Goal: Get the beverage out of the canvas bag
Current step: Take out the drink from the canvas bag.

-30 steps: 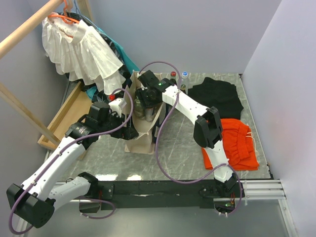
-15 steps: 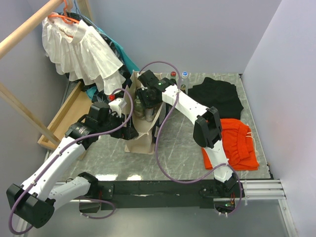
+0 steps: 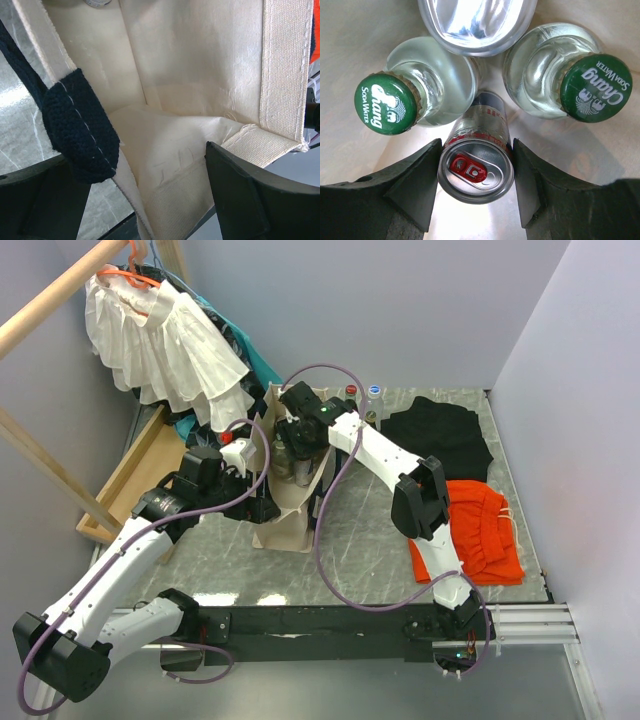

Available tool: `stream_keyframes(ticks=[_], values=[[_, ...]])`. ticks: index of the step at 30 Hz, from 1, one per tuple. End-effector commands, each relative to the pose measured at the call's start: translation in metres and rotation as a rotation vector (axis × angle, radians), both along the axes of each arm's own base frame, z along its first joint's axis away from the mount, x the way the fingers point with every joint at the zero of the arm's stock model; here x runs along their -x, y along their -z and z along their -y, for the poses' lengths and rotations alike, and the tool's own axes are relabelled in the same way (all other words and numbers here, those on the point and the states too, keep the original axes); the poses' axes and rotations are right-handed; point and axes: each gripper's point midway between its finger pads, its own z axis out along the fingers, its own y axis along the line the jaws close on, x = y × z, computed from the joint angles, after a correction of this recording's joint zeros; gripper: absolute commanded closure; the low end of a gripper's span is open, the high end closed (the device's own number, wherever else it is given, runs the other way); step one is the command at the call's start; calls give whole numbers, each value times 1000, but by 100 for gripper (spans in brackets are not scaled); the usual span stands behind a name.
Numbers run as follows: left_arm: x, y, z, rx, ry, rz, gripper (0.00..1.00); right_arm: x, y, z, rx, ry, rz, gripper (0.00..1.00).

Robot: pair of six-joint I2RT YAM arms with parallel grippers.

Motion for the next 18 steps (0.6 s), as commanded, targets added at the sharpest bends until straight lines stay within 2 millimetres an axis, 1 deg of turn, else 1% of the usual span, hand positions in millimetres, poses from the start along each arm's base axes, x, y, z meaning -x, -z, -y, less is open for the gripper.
stream_keyframes(ticks=[1,3,5,8,14,18], values=[[-1,-8,-4,-19,-3,25,8,-3,-26,-4,-44,-11,39,100],[0,-7,-4,-20,-3,23,8,-3,-35,-6,-58,-11,58,100],[0,-8,-4,-19,-3,25,8,-5,-49,-7,-86,-10,85,100],[0,-8,-5,-20,-4,25,7,-7,-62,-10,-110,-8,105,100],[0,-9,-5,-16,-4,32,8,-8,-73,-14,-123,-2,127,100],[0,-10,-4,-13,-2,34,7,-7,-85,-16,-142,-5,145,100]])
